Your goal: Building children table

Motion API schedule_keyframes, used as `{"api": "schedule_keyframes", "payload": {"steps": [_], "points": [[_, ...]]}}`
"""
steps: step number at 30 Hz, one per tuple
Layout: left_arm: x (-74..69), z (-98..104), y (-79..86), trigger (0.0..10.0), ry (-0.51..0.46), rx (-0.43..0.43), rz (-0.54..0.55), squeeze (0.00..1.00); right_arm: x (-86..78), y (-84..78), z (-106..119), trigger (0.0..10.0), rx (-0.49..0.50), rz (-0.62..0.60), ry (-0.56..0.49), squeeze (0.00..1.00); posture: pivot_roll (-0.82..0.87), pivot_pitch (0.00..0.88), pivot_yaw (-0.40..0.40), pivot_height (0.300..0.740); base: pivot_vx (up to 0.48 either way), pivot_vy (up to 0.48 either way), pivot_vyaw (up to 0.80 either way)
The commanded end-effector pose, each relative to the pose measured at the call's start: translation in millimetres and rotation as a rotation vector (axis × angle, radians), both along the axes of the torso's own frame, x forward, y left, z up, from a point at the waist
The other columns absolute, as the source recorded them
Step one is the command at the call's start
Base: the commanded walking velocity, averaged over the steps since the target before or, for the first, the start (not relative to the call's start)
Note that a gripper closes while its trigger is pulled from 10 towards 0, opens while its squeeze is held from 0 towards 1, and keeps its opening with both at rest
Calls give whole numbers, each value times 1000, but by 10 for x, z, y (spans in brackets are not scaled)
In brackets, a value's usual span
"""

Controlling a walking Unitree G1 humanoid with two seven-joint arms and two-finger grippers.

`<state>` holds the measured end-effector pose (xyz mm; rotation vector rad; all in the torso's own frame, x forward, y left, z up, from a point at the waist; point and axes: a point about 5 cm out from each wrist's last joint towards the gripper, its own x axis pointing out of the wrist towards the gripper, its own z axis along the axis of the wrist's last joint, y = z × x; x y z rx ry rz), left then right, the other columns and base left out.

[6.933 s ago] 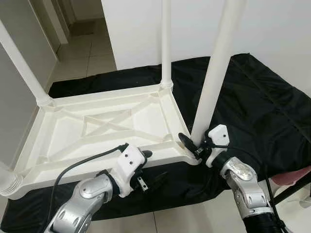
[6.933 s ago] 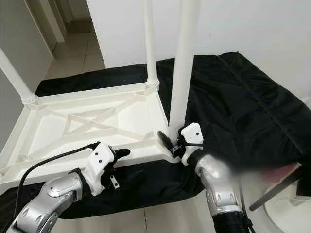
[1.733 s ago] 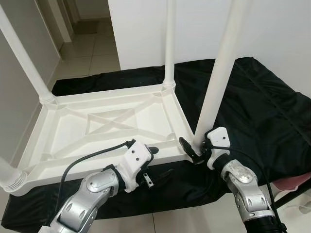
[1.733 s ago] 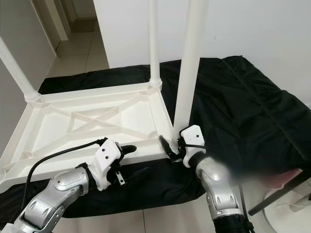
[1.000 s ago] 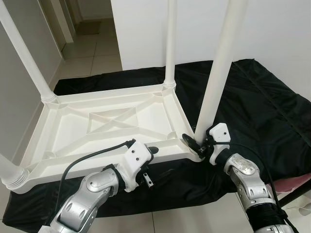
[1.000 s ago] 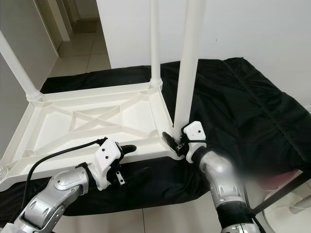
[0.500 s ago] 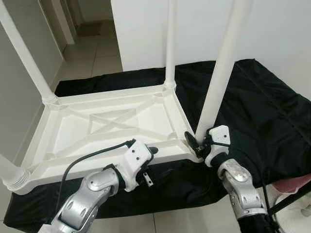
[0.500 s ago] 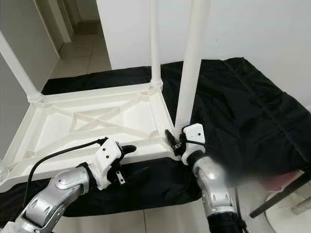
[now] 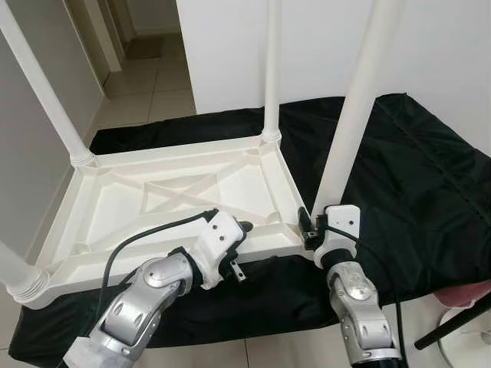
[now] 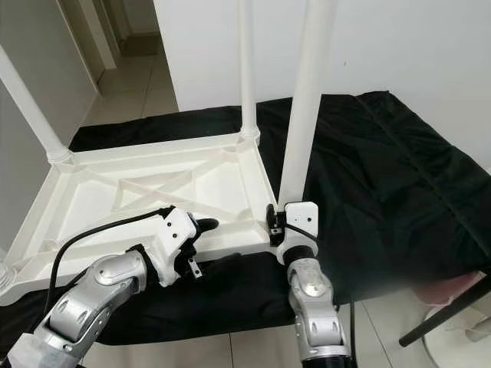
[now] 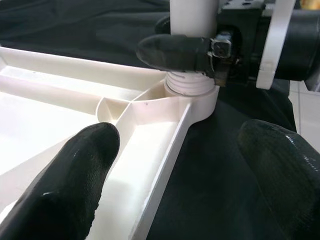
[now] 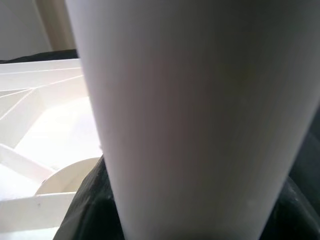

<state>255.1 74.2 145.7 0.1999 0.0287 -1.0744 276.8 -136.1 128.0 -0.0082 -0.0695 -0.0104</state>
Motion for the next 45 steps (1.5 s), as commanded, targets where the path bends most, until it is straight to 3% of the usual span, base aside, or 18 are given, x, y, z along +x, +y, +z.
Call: {"api": "schedule_keyframes", "payload": {"steps": [1, 5, 6, 14, 15, 17, 18, 23, 28, 30, 31, 39, 40, 41, 42, 43, 45], "points": [[31, -30, 44, 10000, 5, 19, -14, 0, -48, 58, -139, 10000, 49, -52, 80, 0, -152, 4, 106, 740, 0, 0, 0], [41, -28, 18, 10000, 5, 15, -17, 0, -60, 77, -95, 10000, 43, -54, 58, 0, -161, 5, 114, 740, 0, 0, 0], [30, -16, 6, 10000, 8, 8, -26, 0, -76, 67, -79, 10000, 51, -33, 50, 1000, -160, 14, 115, 740, 0, 0, 0], [73, -29, 60, 10000, 9, 14, -17, 0, -80, -78, -43, 10000, 1, 18, 18, 1000, -172, 30, 112, 740, 0, 0, 0], [92, -10, 64, 10000, 4, 11, -14, 0, -70, -108, -18, 10000, -5, 67, 8, 424, -166, 27, 105, 740, 0, 0, 0], [106, 6, 63, 10000, 1, 8, -13, 0, -62, -127, 0, 10000, -8, 100, 2, 424, -163, 27, 101, 740, 0, 0, 0], [119, 10, 79, 10000, -7, 15, -12, 0, -50, -181, 14, 10000, -41, 133, -5, 0, -161, 24, 97, 740, 0, 0, 0], [126, 38, 157, 10000, 5, 1, 12, 0, -25, -285, 37, 10000, -76, 250, -6, 0, -156, 29, 96, 740, 0, 0, 0], [112, 112, 188, 10000, 72, -77, -7, 0, 21, -310, 92, 10000, -133, 350, -27, 0, -150, 35, 97, 740, 0, 0, 0], [104, 114, 194, 10000, 82, -77, -20, 0, 43, -319, 111, 10000, -139, 370, -31, 0, -141, 39, 94, 740, 0, 0, 0], [62, 114, 212, 10000, 92, -52, -67, 0, 103, -338, 167, 10000, -160, 441, -42, 0, -135, 43, 92, 740, 0, 0, 0], [34, 112, 220, 10000, 98, -37, -86, 0, 202, -316, 191, 10000, -237, 596, -43, 0, -128, 45, 88, 740, 0, 0, 0], [33, 115, 219, 10000, 101, -40, -83, 0, 209, -316, 187, 8980, -244, 609, -43, 0, -128, 45, 88, 740, 0, 0, 0], [35, 119, 212, 10000, 102, -44, -79, 0, 222, -320, 170, 1882, -250, 623, -35, 0, -125, 45, 87, 740, 0, 0, 0], [35, 119, 212, 10000, 102, -44, -79, 0, 222, -320, 170, 1882, -250, 623, -35, 0, -125, 45, 87, 740, 0, 0, 0], [35, 126, 206, 10000, 103, -49, -77, 0, 232, -323, 156, 0, -258, 633, -27, 0, -125, 45, 87, 740, 0, 0, 0], [28, 135, 204, 10000, 108, -57, -71, 0, 246, -322, 133, 0, -254, 659, -13, 0, -122, 50, 82, 740, 0, 0, 0]]}}
